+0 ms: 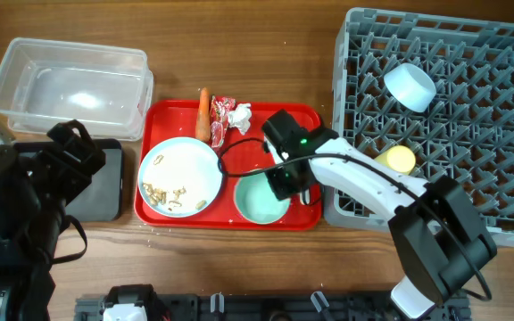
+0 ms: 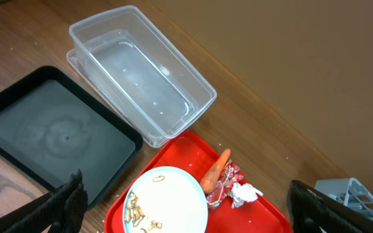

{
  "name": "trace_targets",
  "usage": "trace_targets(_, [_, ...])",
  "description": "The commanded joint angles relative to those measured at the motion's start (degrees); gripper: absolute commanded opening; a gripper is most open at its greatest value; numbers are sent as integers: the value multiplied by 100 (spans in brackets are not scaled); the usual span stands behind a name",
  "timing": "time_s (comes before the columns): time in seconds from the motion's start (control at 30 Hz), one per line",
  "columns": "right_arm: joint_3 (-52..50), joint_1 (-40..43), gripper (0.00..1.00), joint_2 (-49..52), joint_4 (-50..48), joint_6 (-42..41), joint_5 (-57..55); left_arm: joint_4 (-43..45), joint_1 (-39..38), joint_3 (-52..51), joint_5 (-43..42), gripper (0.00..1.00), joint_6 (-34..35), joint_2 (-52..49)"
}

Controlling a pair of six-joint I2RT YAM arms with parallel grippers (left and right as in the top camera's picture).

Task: Sort waste into correct bins and load items into the dishwasher rack
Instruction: 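Grasp the green cup with the right gripper and place it in the rack, then grasp the white spoon with the right gripper and move it to the rack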

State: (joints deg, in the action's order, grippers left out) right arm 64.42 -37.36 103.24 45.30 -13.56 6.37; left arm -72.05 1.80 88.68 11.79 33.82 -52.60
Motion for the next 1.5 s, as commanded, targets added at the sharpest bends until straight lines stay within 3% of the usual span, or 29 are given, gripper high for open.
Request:
trace_targets(0.0, [553, 0, 4, -199, 354, -485, -1213, 15, 39, 68, 92, 100, 96, 0])
trace_targets(0.13, [1172, 68, 4, -826, 710, -516, -2304, 15, 39, 68, 92, 100, 96, 0])
trace_targets(0.2, [1366, 122, 4, -1224, 763, -964, -3445, 15, 39, 68, 92, 100, 96, 0])
trace_targets(0.23, [1390, 221, 4, -1661, 671, -1403, -4881, 15, 39, 68, 92, 100, 96, 0])
trace_targets(0.33, [1390, 533, 4, -2002, 660, -1657, -6690, 15, 39, 68, 92, 100, 96, 0])
trace_targets(0.43, [1384, 1377, 4, -2022, 660, -1639, -8078, 15, 39, 68, 92, 100, 96, 0])
trace_targets(0.63, [1384, 3541, 4, -1331, -7, -1032, -8238, 15, 39, 68, 92, 100, 96, 0])
trace_targets(0.77, [1384, 4334, 4, -750, -601, -243, -7956, 15, 39, 68, 92, 100, 96, 0])
trace_targets(0.83, [1384, 4489, 4, -492, -885, -114, -7809, 15, 39, 68, 92, 100, 96, 0])
trace_targets(1.17, [1384, 4472, 4, 776, -2791, 2463, -8019, 15, 39, 68, 92, 100, 96, 0])
trace_targets(1.33, [1384, 4286, 5, 1001, -2813, 2503, -7622, 15, 39, 68, 92, 100, 96, 0])
trace_targets(1.37, [1384, 4214, 10, 990, -2798, 2472, -7434, 15, 39, 68, 92, 100, 96, 0])
trace_targets(1.47, [1386, 3862, 59, 796, -2487, 2411, -6083, 13, 39, 68, 92, 100, 96, 0])
